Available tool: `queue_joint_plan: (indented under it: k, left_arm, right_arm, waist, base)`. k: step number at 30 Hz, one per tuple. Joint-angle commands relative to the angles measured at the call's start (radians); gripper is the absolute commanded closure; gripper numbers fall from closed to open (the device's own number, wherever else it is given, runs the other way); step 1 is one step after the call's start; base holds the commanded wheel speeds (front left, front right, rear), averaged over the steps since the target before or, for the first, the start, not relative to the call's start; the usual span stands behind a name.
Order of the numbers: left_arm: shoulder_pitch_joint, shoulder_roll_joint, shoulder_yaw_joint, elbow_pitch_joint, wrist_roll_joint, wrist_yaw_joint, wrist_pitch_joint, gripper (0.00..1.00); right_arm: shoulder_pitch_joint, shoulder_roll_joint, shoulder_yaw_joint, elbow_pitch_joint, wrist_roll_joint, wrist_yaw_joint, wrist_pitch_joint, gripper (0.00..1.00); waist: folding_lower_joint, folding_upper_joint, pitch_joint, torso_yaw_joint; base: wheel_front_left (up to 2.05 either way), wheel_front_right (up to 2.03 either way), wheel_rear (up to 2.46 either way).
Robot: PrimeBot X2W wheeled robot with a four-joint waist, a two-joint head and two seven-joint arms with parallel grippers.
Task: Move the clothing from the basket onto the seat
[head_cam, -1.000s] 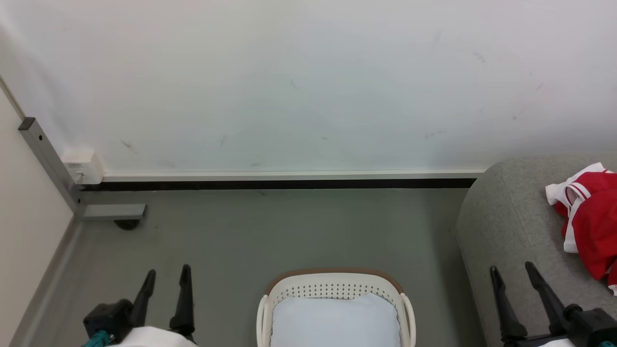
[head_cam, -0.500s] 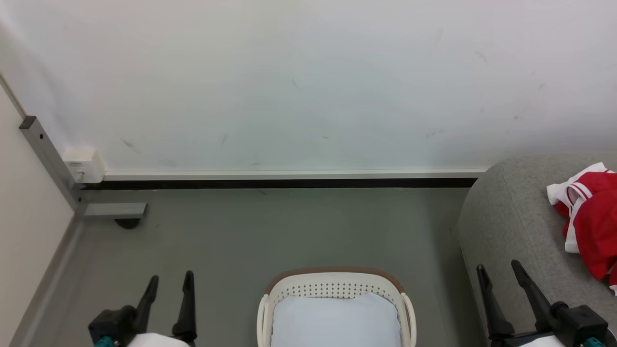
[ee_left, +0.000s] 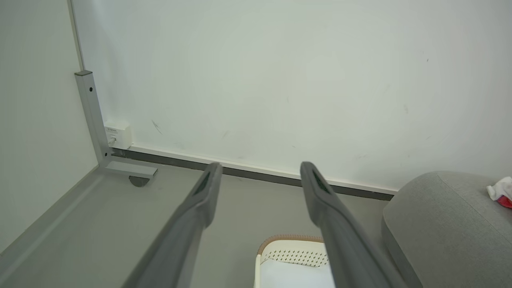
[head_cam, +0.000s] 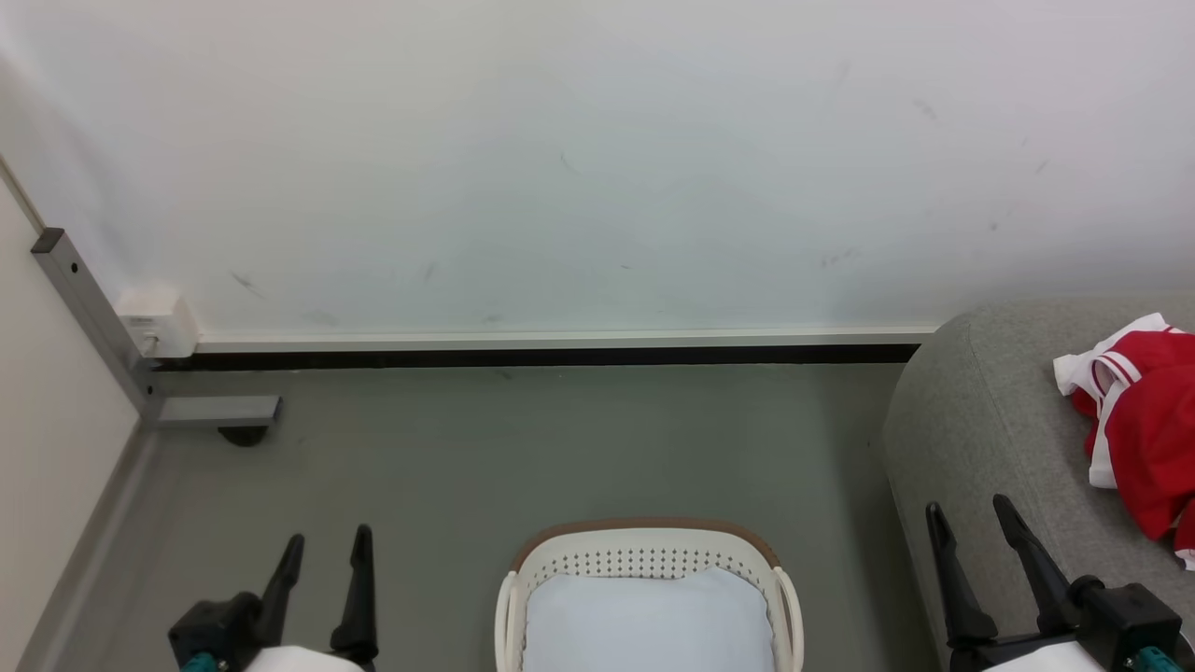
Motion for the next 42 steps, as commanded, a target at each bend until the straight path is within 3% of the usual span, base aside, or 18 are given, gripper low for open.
queue_joint_plan:
  k: [1,2,5,21,42]
  left_arm:
    - [-0.009,0.001,0.006,0.002,0.012,-0.005,-0.001,0.0]
    - [0.0,-0.001,0.003,0.002,0.008,-0.001,0.0,1.0]
    - [0.011,-0.007,0.006,0.025,-0.005,-0.001,0.008,1.0]
    - [0.007,-0.006,0.024,-0.012,-0.3,-0.006,0.087,1.0]
    - [0.002,-0.004,0.041,-0.051,-0.61,-0.012,0.168,1.0]
  right_arm:
    - [-0.008,0.002,0.0,-0.001,0.009,-0.003,-0.003,0.0]
    - [0.0,0.001,0.0,0.002,0.002,0.0,0.0,1.0]
    - [0.018,0.003,0.0,0.018,0.016,0.0,0.007,1.0]
    - [0.009,0.017,-0.054,0.003,0.285,0.0,0.086,1.0]
    - [-0.002,0.032,-0.109,-0.012,0.568,-0.001,0.168,1.0]
  waist:
    - [0.0,0.0,0.0,0.0]
    - [0.0,0.0,0.0,0.0]
    - [0.0,0.0,0.001,0.0]
    - [0.0,0.0,0.009,0.006]
    - [0.0,0.0,0.02,0.014]
  base:
    - [0.0,0.0,0.0]
    - [0.0,0.0,0.0]
    - [0.0,0.0,0.0]
    - [0.0,0.0,0.0]
    - [0.0,0.0,0.0]
